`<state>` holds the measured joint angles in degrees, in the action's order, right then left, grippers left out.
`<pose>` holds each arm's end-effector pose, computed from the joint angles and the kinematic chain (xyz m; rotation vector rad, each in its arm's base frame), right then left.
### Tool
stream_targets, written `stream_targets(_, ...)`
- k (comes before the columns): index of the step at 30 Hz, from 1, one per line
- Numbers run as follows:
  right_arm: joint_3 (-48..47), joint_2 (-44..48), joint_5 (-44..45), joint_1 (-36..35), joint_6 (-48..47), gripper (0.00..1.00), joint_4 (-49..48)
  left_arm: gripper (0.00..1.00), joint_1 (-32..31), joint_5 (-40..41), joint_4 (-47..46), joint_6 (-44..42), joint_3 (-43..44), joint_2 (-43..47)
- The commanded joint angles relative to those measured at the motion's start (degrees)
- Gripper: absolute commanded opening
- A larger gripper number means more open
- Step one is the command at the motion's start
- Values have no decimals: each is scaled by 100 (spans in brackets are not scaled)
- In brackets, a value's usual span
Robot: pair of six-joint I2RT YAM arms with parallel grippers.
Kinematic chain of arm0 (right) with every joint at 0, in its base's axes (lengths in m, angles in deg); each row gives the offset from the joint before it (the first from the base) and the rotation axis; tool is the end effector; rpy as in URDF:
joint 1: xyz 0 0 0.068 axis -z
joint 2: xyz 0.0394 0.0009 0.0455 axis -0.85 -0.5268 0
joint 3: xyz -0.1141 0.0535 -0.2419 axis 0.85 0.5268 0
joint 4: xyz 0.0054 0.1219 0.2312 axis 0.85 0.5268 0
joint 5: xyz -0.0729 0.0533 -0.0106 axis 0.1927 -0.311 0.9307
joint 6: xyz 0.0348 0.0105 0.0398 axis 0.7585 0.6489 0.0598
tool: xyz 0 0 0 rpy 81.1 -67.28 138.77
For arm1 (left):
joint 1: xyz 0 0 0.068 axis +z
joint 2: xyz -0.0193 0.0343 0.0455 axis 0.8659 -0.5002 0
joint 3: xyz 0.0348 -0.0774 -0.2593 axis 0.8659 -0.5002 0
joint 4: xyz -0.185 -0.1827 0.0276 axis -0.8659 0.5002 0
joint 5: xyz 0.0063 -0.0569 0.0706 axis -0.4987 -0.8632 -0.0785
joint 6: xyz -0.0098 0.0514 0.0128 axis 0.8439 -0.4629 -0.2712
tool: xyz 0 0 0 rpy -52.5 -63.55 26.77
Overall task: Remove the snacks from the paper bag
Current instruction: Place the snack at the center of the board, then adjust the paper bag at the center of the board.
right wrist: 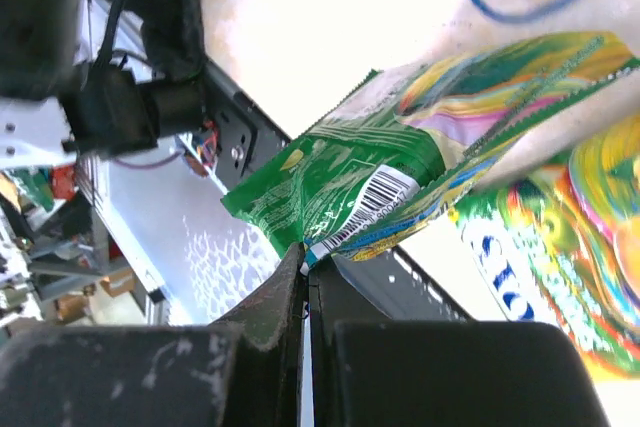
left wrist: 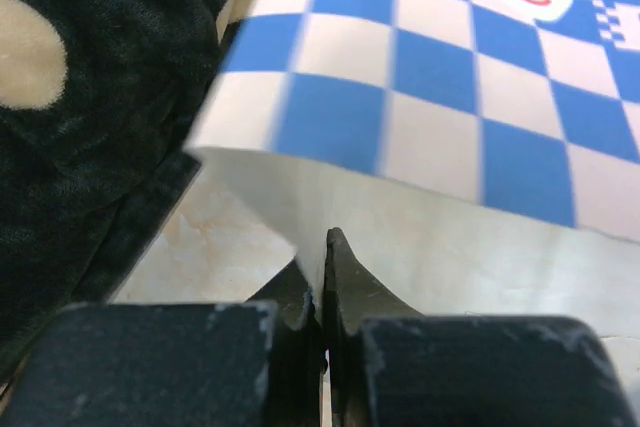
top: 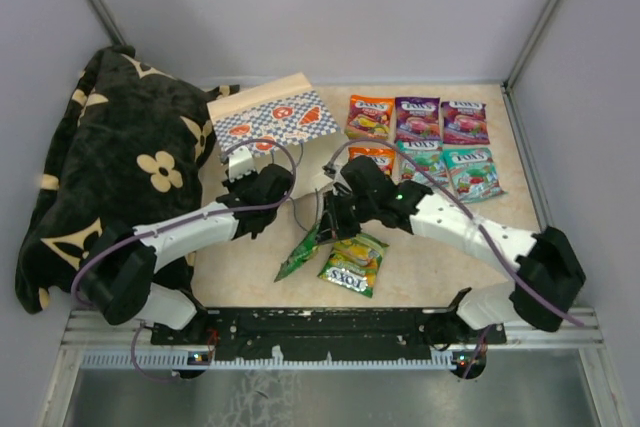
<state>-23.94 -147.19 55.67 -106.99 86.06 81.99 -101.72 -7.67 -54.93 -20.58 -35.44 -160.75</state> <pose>0.1858 0.2350 0.2542 -0.3826 2.6519 1.1695 0.2267 -0.1587 0.2140 -0.4975 1.8169 0.3946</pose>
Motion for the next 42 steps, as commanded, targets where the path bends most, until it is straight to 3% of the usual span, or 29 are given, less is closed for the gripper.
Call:
stream_targets(1, -352, 1074, 277, -76, -627, 0, 1412, 0, 175, -21, -339, -525, 115, -65)
stream_targets(2, -415, 1204, 612, -59, -653, 0, 2028, 0, 220, -135, -450, -709, 156, -1)
stream_targets(5, -149, 1724, 1138, 174, -486, 0, 2703, 0, 271, -477, -746, -1371, 327, 316)
stream_targets(10, 1124, 2592, 906, 899, -277, 0, 2396, 0, 301, -1217, -855, -2441, 865, 852)
stream_targets(14, 1617, 2402, 1023, 981, -408, 0, 1708, 0, 489, -1959, -175, -2448, 1853, 909)
stream_targets(15, 1571, 2281, 1105, 982, -476, 7, 1592, 0, 635, -2264, 71, -2335, 2144, 863)
stream_targets(16, 1483, 2170, 1188, 984, -577, 29, 1542, 0, 810, -2568, 324, -2239, 2419, 773)
stream_targets(18, 1140, 2007, 1466, 983, -715, 84, 1534, 0, 1215, -3144, 786, -2140, 3012, 481)
stream_targets(19, 937, 1964, 1679, 984, -780, 97, 1520, 0, 1437, -3385, 996, -2125, 3340, 319)
stream_targets(23, -69, 1727, 2166, 1015, -1014, 99, 1425, 0, 1924, -3544, 1648, -2379, 4555, -370)
stream_targets(28, -962, 1336, 2231, 952, -1138, 99, 806, 0, 2035, -3766, 2370, -2862, 6053, -1184)
stream_targets(36, -2089, 167, 3257, -177, -1669, 99, 294, 0, 2036, -3482, 3878, -3405, 8094, -2376)
stream_targets(42, -2492, -610, 3986, -405, -1190, 99, 112, 0, 2037, -3279, 4151, -3401, 8295, -2515)
